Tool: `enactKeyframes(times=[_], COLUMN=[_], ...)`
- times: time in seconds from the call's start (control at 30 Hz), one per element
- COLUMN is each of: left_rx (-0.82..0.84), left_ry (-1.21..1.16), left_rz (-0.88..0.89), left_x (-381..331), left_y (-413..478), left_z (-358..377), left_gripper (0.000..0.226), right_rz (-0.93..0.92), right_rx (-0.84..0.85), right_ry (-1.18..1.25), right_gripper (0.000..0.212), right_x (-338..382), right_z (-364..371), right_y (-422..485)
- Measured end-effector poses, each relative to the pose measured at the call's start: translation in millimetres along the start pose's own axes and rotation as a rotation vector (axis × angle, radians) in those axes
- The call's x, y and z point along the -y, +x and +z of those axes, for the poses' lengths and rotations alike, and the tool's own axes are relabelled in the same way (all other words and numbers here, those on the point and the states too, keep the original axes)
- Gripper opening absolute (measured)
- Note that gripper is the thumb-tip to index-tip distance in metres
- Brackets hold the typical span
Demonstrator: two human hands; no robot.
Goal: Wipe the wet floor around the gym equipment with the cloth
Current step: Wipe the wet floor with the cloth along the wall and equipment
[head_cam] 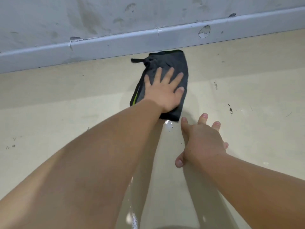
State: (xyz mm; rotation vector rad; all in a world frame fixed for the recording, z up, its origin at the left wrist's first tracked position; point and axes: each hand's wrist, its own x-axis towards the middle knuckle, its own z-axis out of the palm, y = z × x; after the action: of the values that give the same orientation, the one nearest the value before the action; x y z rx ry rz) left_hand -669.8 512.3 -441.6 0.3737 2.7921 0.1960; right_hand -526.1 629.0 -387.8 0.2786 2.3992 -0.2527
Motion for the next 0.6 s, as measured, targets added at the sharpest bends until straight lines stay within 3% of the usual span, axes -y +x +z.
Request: enactKeyframes(times=[0.1, 0.33, 0.5, 0.6], left_rx=[-0.051, -0.168, -0.139, -0.147], left_ry=[0.021, 0.068, 0.056, 0.036], left_rz=[0.168, 0.177, 0.148, -0.029], left_x=[-9, 49, 59, 56], left_y=[-52, -194, -184, -166], left_z=[24, 62, 54, 52], left_gripper=[0.058, 0.058, 0.061, 0.060], right_rz=[-0.004, -0.019, -0.036, -0.034], right_rx=[-0.017, -0.055, -0.048, -0.061], right_ry=[-0.002, -0.079, -0.103, -0.067], right_gripper=[0.141, 0.140, 0.136, 0.122], right_x=[-2, 1, 3, 1], right_z=[0, 1, -1, 2], right_y=[-3, -3, -1, -6])
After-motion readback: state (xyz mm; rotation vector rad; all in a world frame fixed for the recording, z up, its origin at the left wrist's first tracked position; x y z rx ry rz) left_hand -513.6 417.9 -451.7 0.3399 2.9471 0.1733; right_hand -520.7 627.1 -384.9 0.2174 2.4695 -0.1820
